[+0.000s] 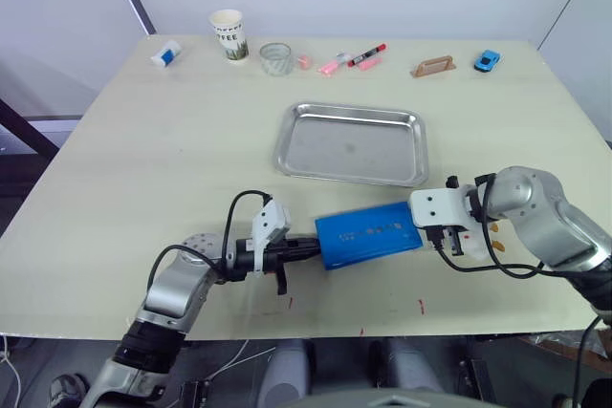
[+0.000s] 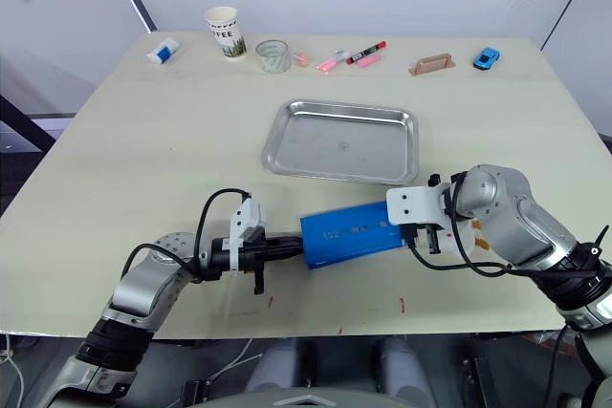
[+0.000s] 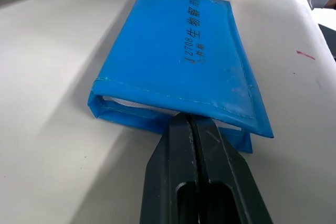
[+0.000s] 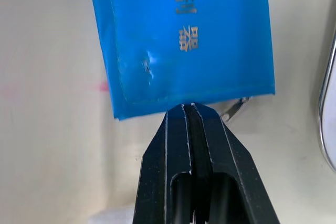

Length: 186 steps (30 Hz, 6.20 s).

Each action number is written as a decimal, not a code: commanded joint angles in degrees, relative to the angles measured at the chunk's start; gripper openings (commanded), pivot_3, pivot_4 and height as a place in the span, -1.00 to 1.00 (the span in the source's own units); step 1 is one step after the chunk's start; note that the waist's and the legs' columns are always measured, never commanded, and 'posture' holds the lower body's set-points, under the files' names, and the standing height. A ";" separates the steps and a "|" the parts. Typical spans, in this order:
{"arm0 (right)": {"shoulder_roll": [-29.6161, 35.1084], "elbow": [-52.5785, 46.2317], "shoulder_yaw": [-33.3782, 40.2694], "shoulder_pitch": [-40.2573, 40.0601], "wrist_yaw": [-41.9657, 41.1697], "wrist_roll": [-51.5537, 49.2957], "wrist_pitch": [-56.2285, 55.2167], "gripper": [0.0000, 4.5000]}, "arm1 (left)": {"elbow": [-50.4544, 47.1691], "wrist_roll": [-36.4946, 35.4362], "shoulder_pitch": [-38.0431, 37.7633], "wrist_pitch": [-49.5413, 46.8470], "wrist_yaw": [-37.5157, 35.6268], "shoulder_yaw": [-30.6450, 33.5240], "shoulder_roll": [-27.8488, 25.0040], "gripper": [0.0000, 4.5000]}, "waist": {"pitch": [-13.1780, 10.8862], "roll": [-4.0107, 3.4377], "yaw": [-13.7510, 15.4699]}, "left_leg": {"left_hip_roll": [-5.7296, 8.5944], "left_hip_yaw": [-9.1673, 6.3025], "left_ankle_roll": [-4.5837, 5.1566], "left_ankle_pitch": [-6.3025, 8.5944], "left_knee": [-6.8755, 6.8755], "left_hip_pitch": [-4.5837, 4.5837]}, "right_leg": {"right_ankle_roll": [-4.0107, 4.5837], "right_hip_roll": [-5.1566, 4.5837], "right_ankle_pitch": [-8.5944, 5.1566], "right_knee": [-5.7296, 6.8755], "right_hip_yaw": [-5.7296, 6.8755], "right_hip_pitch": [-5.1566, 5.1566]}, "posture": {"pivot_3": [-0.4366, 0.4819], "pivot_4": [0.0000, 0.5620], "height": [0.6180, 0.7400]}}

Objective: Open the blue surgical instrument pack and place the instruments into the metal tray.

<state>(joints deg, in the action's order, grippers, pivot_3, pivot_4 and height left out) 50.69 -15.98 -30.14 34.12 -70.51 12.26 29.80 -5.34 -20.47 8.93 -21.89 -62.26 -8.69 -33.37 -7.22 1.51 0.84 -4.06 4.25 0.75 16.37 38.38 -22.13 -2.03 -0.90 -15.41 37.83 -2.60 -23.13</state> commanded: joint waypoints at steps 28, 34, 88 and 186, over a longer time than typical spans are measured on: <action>-4.11 -10.13 6.48 -8.88 -1.97 -8.20 4.80 -1.00 | 5.46 2.16 6.43 4.26 -8.23 -2.48 -1.87 -0.98 | 0.01 0.01 -0.09 | 0.00 -0.02 0.00 0.00 -0.01 0.01 | 0.00 0.03 0.00 0.01 0.00 0.01 | -0.05 -0.47 1.00; -2.85 -14.74 8.38 -11.85 -1.56 -10.86 6.38 -1.00 | 3.83 1.80 6.33 3.71 -10.97 -3.24 -2.69 -0.98 | 0.01 0.01 -0.09 | 0.00 -0.02 0.00 0.00 -0.01 0.01 | 0.01 0.03 0.00 0.01 0.00 0.00 | -0.05 -0.47 1.00; 3.57 -21.40 47.85 -44.09 -1.80 -32.44 -1.77 1.00 | 3.34 -11.52 -9.81 5.56 -16.29 18.60 -12.64 0.98 | 0.00 0.08 0.00 | -0.01 -0.10 0.00 0.01 -0.02 -0.03 | 0.00 -0.03 -0.02 -0.06 0.09 0.04 | -0.05 -0.47 1.00; -0.91 7.26 14.74 -6.68 -4.26 -39.17 8.09 -0.97 | 11.27 -10.84 7.92 16.84 -23.80 6.79 3.26 1.00 | 0.04 0.17 -0.14 | -0.03 -0.10 0.01 0.01 0.01 0.06 | 0.03 0.04 -0.03 0.03 0.06 0.10 | -0.05 -0.47 1.00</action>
<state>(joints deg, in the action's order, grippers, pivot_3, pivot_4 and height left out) 50.06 -9.43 -13.74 27.67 -74.75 -28.66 37.79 6.04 -30.74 16.10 -5.72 -84.97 -1.63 -30.40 -7.18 1.68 0.70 -4.08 4.15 0.77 16.37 38.39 -22.07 -2.00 -0.86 -15.45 37.86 -2.55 -23.03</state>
